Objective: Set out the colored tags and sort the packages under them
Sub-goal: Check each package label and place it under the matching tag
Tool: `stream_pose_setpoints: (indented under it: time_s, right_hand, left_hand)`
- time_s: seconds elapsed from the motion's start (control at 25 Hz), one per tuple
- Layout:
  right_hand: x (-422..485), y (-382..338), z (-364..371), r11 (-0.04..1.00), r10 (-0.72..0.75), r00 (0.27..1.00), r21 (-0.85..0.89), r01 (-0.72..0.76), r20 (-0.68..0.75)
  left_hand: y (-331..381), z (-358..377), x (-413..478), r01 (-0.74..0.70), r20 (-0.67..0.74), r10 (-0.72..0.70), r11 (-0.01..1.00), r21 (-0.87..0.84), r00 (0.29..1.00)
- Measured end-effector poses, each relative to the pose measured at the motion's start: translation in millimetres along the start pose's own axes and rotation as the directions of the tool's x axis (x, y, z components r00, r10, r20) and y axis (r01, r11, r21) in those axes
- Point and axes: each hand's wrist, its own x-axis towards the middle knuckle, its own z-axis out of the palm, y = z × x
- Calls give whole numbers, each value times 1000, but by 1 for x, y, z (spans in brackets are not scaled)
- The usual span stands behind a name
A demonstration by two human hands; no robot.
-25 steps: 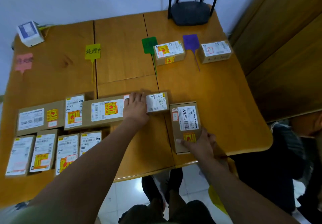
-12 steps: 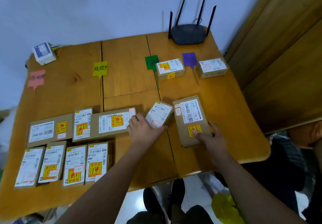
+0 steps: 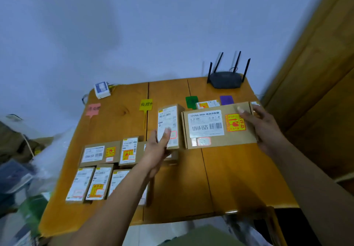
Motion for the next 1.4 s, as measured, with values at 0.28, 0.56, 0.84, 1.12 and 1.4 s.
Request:
stream_pose_setpoints:
  time_s: [0.28, 0.56, 0.84, 1.12, 1.4]
  right_hand:
    - [-2, -23, 27, 1000, 6, 992, -26, -3, 123]
    - [-4, -13, 33, 1000, 29, 985, -1, -29, 168]
    - [-6, 2, 24, 998, 43, 982, 34, -51, 185]
    - [-17, 51, -12, 979, 146, 987, 134, -155, 73]
    - [-1, 69, -82, 976, 191, 978, 122, -181, -77]
  left_hand:
    - [23, -18, -30, -42, -21, 37, 933, -357, 999]
    - [28, -32, -47, -84, -15, 85, 929, -359, 996]
    - [15, -37, -44, -73, 45, 89, 960, -270, 995]
    - [-28, -27, -21, 93, 205, -21, 933, -348, 979]
    - [-33, 13, 41, 175, 114, -159, 975, -140, 981]
